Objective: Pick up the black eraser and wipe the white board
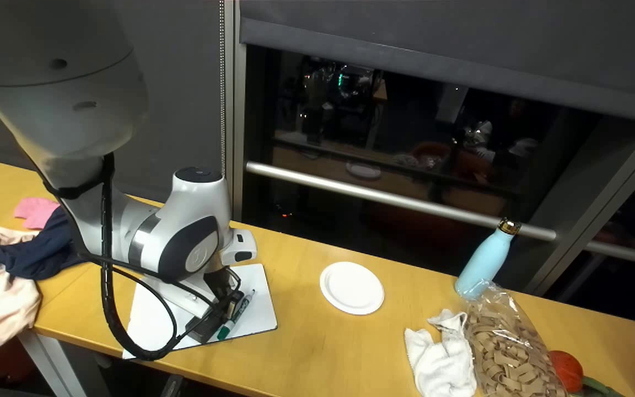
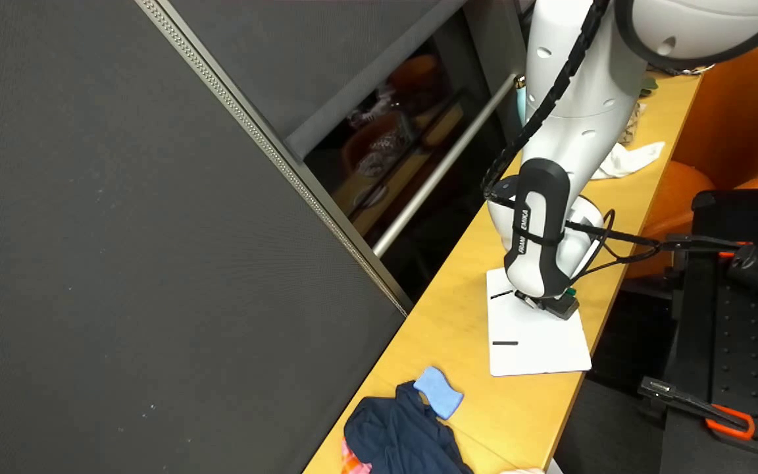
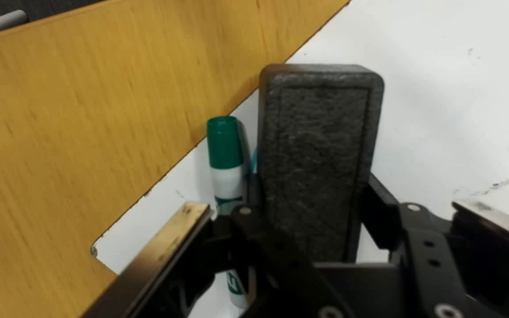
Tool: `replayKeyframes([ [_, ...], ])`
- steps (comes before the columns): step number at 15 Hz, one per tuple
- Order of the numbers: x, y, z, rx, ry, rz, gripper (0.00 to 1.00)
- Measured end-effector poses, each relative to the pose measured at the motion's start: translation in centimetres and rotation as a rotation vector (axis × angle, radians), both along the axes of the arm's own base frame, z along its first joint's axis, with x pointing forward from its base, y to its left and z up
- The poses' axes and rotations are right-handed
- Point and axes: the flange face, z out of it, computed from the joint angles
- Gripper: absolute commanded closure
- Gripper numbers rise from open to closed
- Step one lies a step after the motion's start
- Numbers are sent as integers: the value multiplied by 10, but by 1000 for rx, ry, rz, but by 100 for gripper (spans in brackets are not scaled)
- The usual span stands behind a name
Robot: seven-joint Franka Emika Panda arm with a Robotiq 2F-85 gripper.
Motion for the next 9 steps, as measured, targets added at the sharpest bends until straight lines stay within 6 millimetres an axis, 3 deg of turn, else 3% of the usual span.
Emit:
replayKeyframes([
  [9, 6, 9, 0, 26, -4, 47, 69],
])
